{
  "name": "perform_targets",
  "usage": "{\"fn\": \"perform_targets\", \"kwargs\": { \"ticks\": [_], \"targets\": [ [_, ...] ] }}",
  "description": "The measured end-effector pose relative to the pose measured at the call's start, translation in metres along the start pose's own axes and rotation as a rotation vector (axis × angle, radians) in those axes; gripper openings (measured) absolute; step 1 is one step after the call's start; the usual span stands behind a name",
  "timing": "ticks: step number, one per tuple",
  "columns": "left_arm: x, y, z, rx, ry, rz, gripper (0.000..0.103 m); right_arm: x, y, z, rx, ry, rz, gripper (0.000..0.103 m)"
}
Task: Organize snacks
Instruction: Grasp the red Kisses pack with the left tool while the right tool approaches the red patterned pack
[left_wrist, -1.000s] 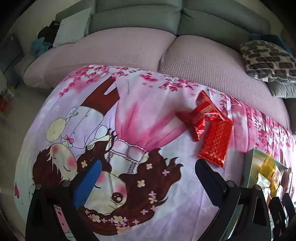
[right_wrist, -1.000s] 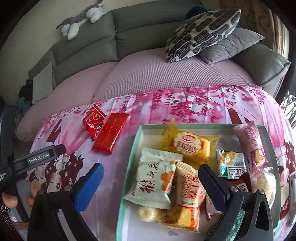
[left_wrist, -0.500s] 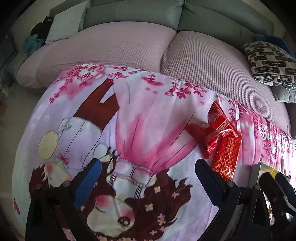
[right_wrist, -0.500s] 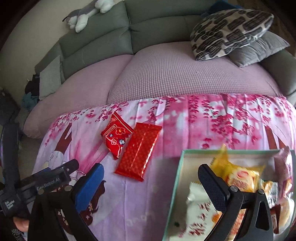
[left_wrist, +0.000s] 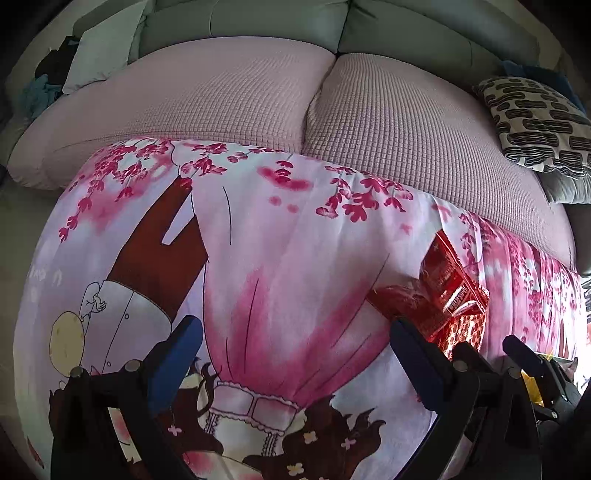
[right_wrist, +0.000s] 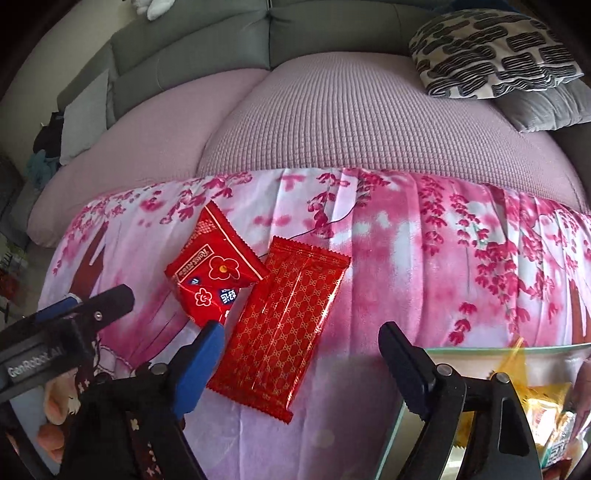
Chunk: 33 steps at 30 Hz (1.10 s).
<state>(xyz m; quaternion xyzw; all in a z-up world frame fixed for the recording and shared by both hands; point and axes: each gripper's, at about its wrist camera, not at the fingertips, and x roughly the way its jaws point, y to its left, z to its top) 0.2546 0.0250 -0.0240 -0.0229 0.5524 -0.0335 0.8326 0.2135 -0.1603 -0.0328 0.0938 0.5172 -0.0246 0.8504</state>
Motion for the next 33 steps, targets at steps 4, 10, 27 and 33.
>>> {"fn": "perform_targets", "kwargs": {
  "ticks": [4,10,27,33],
  "targets": [
    [0.006,-0.001,0.003,0.007,0.003,0.0,0.101,0.016,0.004,0.003,-0.011,0.026,-0.009,0.085],
    [0.008,-0.008,0.004,0.026,0.007,-0.016,0.101,0.026,0.007,0.006,-0.031,0.03,-0.045,0.085],
    [0.005,-0.051,0.008,0.173,0.016,-0.092,0.101,0.023,-0.006,0.003,-0.013,-0.007,-0.076,0.067],
    [0.017,-0.071,0.012,0.24,0.027,-0.063,0.101,0.022,-0.006,0.002,-0.011,-0.013,-0.076,0.066]
  ]
}}
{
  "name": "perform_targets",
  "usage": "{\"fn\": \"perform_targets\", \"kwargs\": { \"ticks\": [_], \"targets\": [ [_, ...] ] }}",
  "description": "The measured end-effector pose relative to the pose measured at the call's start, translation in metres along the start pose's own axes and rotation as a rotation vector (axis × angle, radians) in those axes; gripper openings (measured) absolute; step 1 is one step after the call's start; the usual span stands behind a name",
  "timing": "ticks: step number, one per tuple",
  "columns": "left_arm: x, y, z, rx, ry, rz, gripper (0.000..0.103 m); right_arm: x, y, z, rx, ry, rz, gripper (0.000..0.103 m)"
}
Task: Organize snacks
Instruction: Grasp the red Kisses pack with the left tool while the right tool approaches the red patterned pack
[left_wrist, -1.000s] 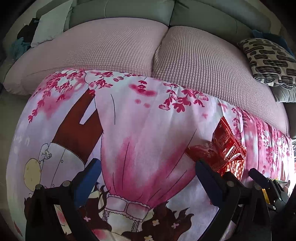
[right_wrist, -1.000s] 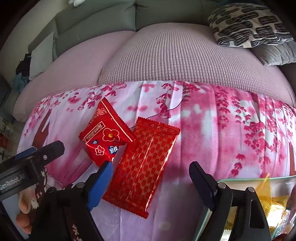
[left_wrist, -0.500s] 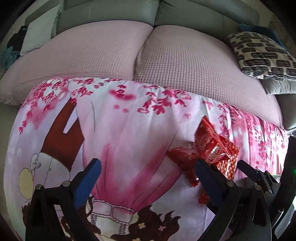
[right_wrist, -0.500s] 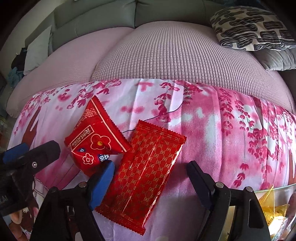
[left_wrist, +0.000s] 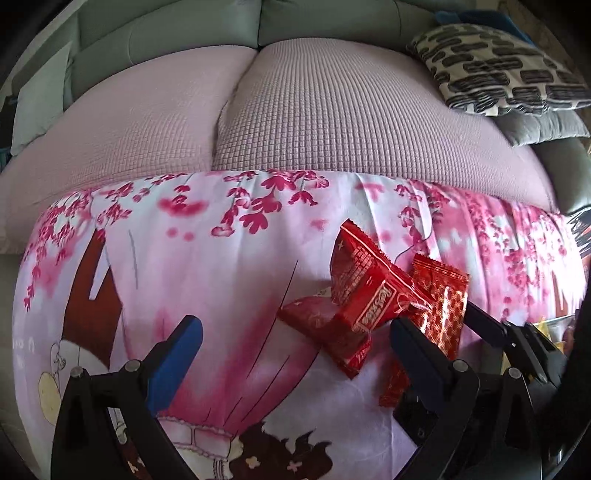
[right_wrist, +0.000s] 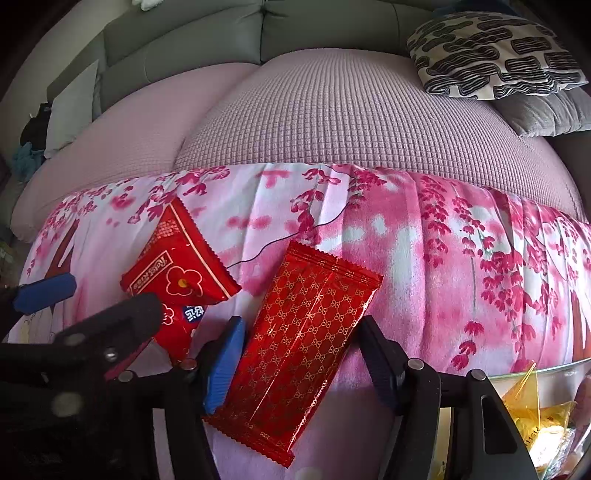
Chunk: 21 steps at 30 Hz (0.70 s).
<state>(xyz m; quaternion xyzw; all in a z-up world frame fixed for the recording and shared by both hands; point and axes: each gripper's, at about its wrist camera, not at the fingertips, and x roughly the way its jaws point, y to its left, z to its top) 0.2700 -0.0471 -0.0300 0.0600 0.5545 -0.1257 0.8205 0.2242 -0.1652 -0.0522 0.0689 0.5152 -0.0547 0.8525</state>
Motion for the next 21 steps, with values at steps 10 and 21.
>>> {"fn": "perform_targets", "kwargs": {
  "ticks": [10,21],
  "targets": [
    [0.024,0.004,0.013,-0.059,-0.011,-0.063,0.089,0.0,0.0,0.001,-0.012,0.005,0.0,0.066],
    [0.017,0.004,0.004,-0.088,-0.004,-0.068,0.05,0.0,0.003,0.0,-0.024,-0.001,-0.017,0.063]
  ]
}}
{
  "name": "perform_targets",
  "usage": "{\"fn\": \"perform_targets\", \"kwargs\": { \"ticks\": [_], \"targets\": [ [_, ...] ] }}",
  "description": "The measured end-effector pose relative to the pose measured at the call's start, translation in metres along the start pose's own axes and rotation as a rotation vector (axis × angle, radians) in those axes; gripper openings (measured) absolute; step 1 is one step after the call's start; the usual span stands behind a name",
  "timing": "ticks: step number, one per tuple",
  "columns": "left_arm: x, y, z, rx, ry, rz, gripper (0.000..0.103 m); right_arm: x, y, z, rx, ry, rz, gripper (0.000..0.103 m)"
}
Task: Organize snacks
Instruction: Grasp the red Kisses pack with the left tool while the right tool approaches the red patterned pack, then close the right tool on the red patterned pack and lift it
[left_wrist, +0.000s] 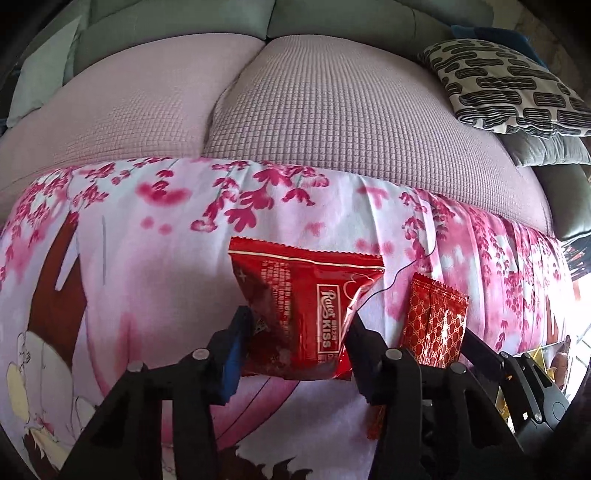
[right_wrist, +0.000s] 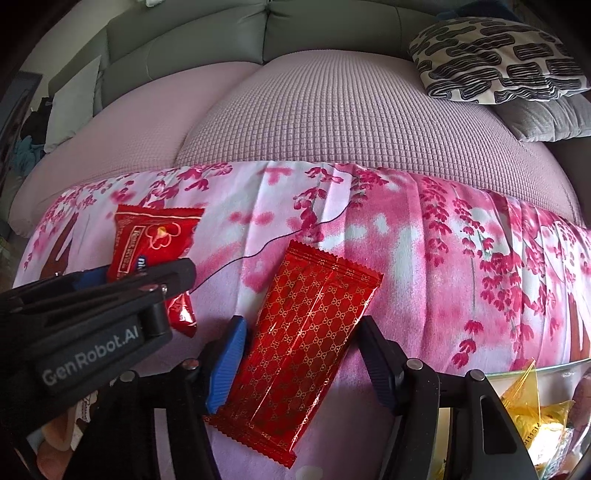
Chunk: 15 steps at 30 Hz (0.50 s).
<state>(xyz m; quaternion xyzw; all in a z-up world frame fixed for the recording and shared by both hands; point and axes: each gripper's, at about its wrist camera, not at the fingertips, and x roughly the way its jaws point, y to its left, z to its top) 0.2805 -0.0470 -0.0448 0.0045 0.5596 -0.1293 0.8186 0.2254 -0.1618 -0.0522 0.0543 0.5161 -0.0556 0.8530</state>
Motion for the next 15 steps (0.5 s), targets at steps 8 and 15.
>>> {"fn": "perform_targets", "kwargs": {
  "ticks": [8,15],
  "targets": [
    [-0.018,0.018,-0.02,-0.107,0.018,0.021,0.043,-0.003,0.008,-0.001,-0.026,0.002,-0.005,0.057],
    [-0.036,0.03,-0.036,-0.166,-0.012,0.025,0.04,-0.013,0.014,-0.005,-0.034,0.002,0.016,0.052]
  ]
}}
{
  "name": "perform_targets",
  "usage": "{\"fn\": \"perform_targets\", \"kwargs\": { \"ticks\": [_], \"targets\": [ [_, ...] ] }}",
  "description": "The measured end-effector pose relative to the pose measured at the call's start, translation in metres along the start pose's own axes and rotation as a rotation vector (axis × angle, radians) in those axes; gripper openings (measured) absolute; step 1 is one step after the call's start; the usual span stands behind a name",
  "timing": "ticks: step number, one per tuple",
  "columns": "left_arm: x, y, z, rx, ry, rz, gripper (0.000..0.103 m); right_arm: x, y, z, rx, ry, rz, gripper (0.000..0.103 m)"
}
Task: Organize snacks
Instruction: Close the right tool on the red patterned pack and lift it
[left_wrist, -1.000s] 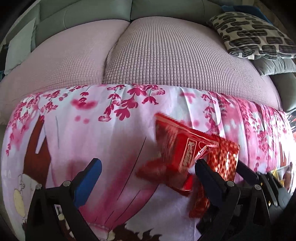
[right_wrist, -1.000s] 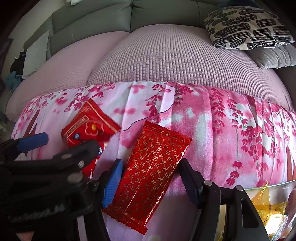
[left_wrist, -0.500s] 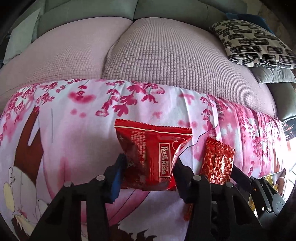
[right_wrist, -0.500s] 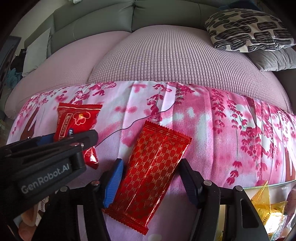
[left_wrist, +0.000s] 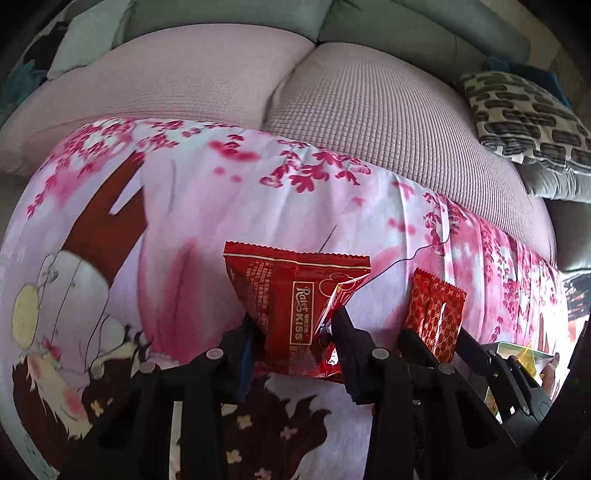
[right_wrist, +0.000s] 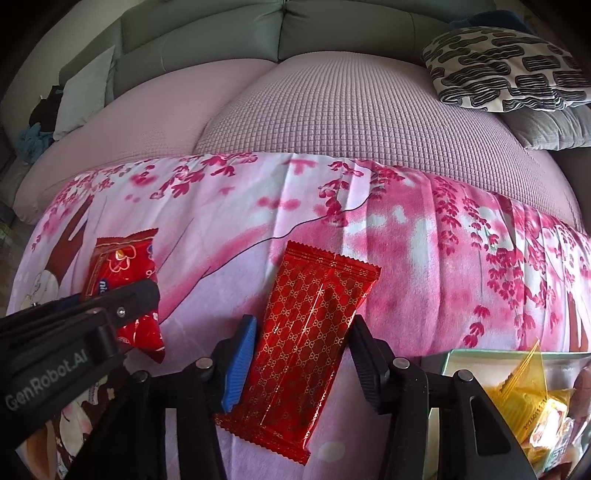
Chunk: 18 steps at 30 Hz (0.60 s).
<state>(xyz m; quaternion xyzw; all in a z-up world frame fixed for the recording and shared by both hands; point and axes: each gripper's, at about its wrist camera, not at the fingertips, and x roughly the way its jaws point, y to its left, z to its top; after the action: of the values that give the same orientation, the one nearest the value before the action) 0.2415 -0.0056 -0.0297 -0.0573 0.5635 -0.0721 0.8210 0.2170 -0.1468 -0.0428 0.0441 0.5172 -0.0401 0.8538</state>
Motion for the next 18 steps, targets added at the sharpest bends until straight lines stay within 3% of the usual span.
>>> {"fn": "perform_targets", "kwargs": {
  "ticks": [8,18],
  "targets": [
    [-0.016,0.009,-0.02,-0.071,-0.024,-0.01,0.04,-0.015,0.001,-0.016,0.018,-0.019,0.055,0.049],
    [-0.021,0.011,-0.039,-0.086,-0.026,-0.002,0.04,-0.04,-0.004,-0.032,0.043,-0.068,0.1,0.048]
  ]
}}
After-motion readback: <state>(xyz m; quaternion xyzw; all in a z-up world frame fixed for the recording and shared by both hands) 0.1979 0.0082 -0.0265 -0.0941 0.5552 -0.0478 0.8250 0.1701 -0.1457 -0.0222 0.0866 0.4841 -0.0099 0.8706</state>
